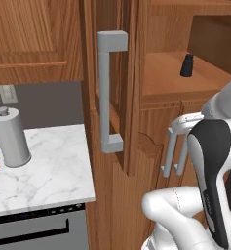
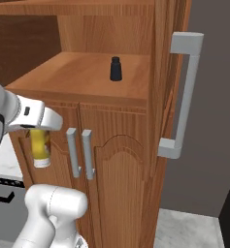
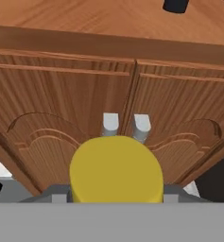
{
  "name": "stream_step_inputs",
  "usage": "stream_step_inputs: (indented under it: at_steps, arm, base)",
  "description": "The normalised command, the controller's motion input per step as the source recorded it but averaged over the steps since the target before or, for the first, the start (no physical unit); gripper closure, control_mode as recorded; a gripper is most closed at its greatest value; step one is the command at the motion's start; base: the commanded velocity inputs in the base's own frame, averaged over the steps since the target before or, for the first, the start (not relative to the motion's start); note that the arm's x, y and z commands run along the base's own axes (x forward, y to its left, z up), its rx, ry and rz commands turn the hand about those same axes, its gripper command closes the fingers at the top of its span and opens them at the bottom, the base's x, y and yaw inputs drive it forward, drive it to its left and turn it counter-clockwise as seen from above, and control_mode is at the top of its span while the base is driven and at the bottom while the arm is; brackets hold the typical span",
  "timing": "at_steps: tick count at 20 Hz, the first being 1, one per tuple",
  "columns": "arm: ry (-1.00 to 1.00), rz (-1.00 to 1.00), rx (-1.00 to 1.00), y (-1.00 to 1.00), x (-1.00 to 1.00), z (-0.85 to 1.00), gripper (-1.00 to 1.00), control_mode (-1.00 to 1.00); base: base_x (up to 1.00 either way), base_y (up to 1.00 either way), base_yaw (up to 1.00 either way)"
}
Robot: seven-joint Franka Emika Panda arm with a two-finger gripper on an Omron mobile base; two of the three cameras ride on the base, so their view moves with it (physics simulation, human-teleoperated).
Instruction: There are various items on the counter. Only move the condiments/shakers into the cabinet.
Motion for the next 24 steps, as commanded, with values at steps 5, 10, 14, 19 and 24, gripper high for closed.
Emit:
stream_step_inputs:
  at_steps: [5, 10, 14, 19, 24]
  arm:
    - [-0.04, 0.00, 0.04, -0.06, -0.05, 0.13, 1.00, -1.00]
    - [-0.40, 0.02, 0.22, -0.32, -0.40, 0.95, 1.00, -1.00]
    - [-0.30, 0.07, 0.23, -0.16, 0.19, 0.89, 1.00, -1.00]
    - [-0.12, 0.07, 0.11, 0.15, 0.65, 0.59, 1.00, -1.00]
    - [-0.02, 0.02, 0.00, 0.35, 0.65, 0.32, 1.00, -1.00]
  base:
    - [0.01, -0.14, 0.00]
    - [0.00, 0.00, 0.00]
    - [0.00, 0.00, 0.00]
    - [0.00, 0.00, 0.00]
    - [0.00, 0.00, 0.00]
